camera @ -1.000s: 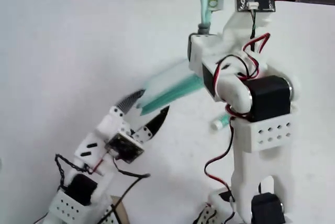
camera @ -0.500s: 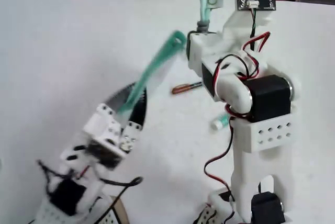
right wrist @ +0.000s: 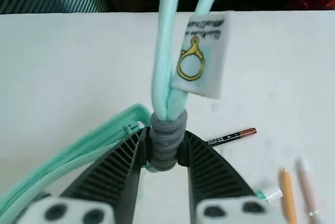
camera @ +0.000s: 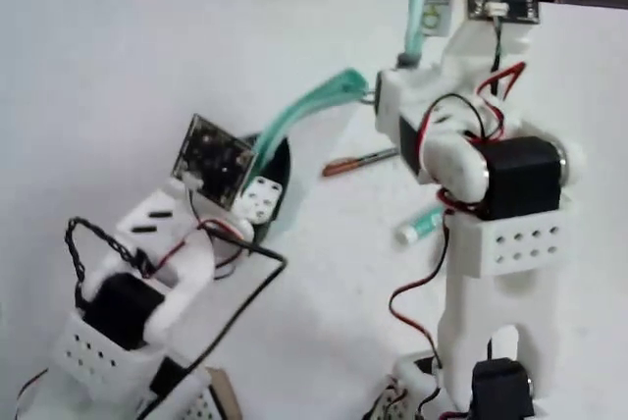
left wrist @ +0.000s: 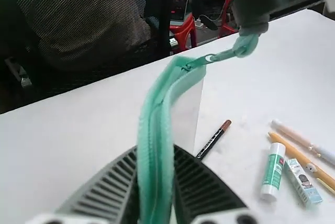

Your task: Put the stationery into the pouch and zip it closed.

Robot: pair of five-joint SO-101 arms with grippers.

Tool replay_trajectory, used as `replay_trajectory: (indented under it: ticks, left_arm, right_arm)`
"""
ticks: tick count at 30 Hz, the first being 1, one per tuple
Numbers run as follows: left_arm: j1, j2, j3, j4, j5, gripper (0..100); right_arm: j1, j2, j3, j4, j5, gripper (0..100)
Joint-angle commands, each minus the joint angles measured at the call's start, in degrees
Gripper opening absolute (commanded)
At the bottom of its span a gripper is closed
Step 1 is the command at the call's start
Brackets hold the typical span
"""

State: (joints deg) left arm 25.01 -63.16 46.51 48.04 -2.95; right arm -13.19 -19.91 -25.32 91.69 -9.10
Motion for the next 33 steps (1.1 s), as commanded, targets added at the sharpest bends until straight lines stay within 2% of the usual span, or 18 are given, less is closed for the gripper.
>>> replay_trajectory:
  ticks: [1,4,7,10,19,26,30,33]
  left_arm:
    - [-0.22,-4.53,4.04,-3.96,1.14,2]
    - [-0.22,-8.75,12.04,-9.32,1.23,3]
    - [-0.22,-12.44,20.57,-12.66,2.2,13]
    - [-0.31,-16.04,26.2,-14.15,7.65,21]
    - [-0.75,-18.07,28.92,-15.21,7.74,19]
    - [-0.75,-21.49,29.71,-12.04,7.56,3]
    - [-0.22,-24.66,29.8,-20.13,5.27,2]
    - [1.1,-21.76,29.8,-25.14,5.27,2]
  right_arm:
    - [1.27,-0.57,-4.4,0.22,0.18,1.8]
    - [0.84,-0.13,-6.59,0.04,0.18,1.8]
    - [0.84,0.04,-6.15,-0.13,0.18,1.8]
    - [0.84,0.04,-4.57,-0.13,0.18,1.8]
    - [-5.14,-0.22,4.04,-5.41,0.0,1.8]
    - [-5.05,0.04,4.13,-9.71,0.09,1.8]
    - [-4.26,-0.57,3.96,-12.88,0.09,1.8]
    - [-4.35,-0.31,3.96,-13.32,0.09,1.8]
